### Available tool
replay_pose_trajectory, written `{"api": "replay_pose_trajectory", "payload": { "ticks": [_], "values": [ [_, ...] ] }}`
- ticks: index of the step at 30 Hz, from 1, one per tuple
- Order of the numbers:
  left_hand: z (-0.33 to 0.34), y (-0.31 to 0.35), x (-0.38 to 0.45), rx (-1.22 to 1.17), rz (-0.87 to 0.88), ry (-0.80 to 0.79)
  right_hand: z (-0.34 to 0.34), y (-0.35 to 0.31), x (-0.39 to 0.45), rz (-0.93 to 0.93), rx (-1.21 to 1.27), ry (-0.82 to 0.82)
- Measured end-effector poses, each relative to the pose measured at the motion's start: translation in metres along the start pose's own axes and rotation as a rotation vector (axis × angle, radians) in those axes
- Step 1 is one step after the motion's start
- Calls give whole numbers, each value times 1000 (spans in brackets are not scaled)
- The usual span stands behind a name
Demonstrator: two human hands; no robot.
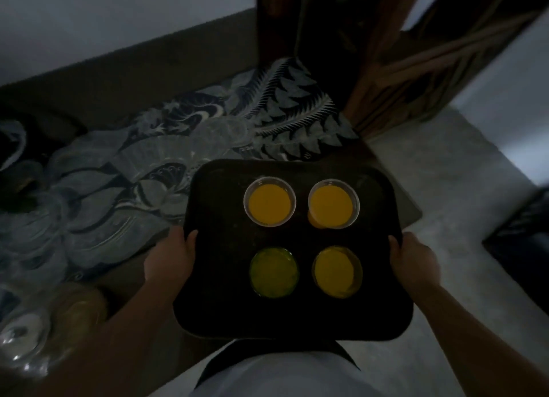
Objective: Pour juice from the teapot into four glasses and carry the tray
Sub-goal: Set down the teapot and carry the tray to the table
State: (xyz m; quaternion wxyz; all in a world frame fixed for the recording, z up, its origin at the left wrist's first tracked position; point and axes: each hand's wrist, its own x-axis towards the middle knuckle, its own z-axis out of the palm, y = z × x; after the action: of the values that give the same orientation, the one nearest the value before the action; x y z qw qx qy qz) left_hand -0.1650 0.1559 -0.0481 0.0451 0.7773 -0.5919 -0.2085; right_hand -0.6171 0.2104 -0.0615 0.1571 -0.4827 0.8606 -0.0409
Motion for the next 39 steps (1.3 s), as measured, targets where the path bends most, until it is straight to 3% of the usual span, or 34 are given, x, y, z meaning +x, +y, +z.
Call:
{"api": "replay_pose_trajectory", "payload": {
  "ticks": [9, 19, 28, 39],
  "values": [
    [10, 61, 14, 82, 373, -85, -1, 77, -105, 306, 80, 88],
    [27, 169, -46, 167, 723, -233, -8, 158, -254, 662, 173, 266],
    [78, 254, -162, 269, 1035, -320, -7, 240, -399, 948, 213, 346],
    [180, 315, -361, 373, 1376, -392, 17, 327, -602, 1317, 347, 391]
  ]
}}
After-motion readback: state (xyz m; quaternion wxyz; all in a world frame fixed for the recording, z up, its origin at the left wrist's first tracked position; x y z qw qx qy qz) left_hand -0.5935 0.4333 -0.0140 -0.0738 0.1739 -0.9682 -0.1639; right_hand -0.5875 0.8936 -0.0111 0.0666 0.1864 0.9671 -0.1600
